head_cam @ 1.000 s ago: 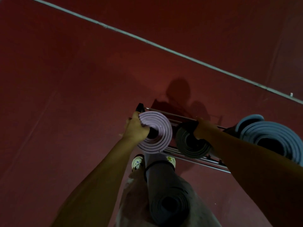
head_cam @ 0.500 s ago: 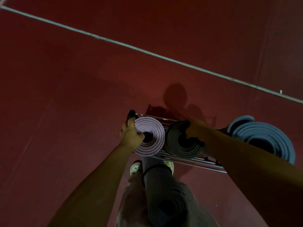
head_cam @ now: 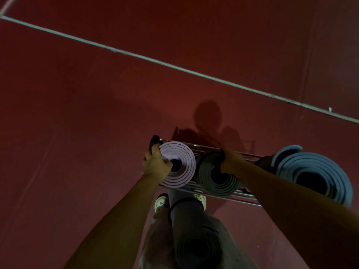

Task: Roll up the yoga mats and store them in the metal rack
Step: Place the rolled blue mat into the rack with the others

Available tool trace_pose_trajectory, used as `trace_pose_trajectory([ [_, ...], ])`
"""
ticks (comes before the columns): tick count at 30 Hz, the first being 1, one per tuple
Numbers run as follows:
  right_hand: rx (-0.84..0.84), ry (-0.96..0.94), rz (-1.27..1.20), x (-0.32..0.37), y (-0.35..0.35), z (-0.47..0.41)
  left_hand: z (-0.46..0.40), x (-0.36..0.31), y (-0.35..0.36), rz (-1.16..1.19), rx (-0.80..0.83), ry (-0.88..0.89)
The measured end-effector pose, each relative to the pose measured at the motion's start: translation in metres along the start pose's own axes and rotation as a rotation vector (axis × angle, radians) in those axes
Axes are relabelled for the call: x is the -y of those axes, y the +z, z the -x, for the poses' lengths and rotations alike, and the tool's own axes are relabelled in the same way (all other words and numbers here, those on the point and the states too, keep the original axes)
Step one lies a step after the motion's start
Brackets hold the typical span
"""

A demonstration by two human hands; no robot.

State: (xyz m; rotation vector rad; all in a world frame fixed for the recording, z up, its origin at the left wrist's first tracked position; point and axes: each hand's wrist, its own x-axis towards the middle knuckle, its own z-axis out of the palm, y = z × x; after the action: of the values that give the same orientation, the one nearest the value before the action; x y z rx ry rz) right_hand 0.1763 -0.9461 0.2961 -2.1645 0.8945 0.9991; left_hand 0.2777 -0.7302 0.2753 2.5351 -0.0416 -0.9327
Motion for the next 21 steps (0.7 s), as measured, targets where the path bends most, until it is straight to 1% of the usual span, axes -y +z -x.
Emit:
trace_pose_trajectory([
  [4, 0.053, -0.001, 0.101, 0.008, 0.009, -0.003, 0.002, 0.004, -0.003, -0.083, -0.065, -0.008],
  [6, 0.053, 0.012, 0.122, 0.011, 0.011, -0.005, 0.005, 0.003, -0.003, -0.133, -0.105, -0.03],
  [7, 0.046, 0.017, 0.116, 0.011, 0.013, -0.007, 0.008, 0.001, -0.002, -0.156, -0.14, -0.004],
  [8, 0.039, 0.02, 0.108, 0.011, 0.013, -0.007, 0.012, -0.003, 0.002, -0.181, -0.187, 0.081],
  [9, 0.043, 0.029, 0.1, 0.013, 0.012, -0.01, 0.016, -0.008, 0.006, -0.211, -0.252, 0.244],
  [10, 0.059, 0.046, 0.114, 0.014, 0.01, -0.011, 0.021, -0.011, 0.014, -0.25, -0.302, 0.457],
  [11, 0.078, 0.062, 0.139, 0.017, 0.007, -0.011, 0.026, -0.013, 0.023, -0.307, -0.296, 0.676],
  [12, 0.099, 0.081, 0.188, 0.021, 0.005, -0.011, 0.033, -0.014, 0.033, -0.382, -0.232, 0.844],
  [13, 0.106, 0.09, 0.244, 0.023, 0.002, -0.011, 0.039, -0.014, 0.043, -0.474, -0.148, 0.924],
  [14, 0.123, 0.102, 0.332, 0.027, 0.0, -0.009, 0.042, -0.011, 0.051, -0.562, -0.07, 0.935],
  [15, 0.168, 0.119, 0.432, 0.029, -0.002, -0.008, 0.043, -0.011, 0.056, -0.624, -0.007, 0.909],
  [18, 0.275, 0.117, 0.652, 0.031, -0.018, 0.006, 0.041, -0.019, 0.061, -0.659, 0.058, 0.849],
  [20, 0.299, 0.0, 0.762, 0.03, -0.032, 0.02, 0.04, -0.029, 0.056, -0.656, 0.178, 0.771],
  [21, 0.318, -0.062, 0.785, 0.03, -0.04, 0.028, 0.041, -0.033, 0.051, -0.669, 0.211, 0.738],
])
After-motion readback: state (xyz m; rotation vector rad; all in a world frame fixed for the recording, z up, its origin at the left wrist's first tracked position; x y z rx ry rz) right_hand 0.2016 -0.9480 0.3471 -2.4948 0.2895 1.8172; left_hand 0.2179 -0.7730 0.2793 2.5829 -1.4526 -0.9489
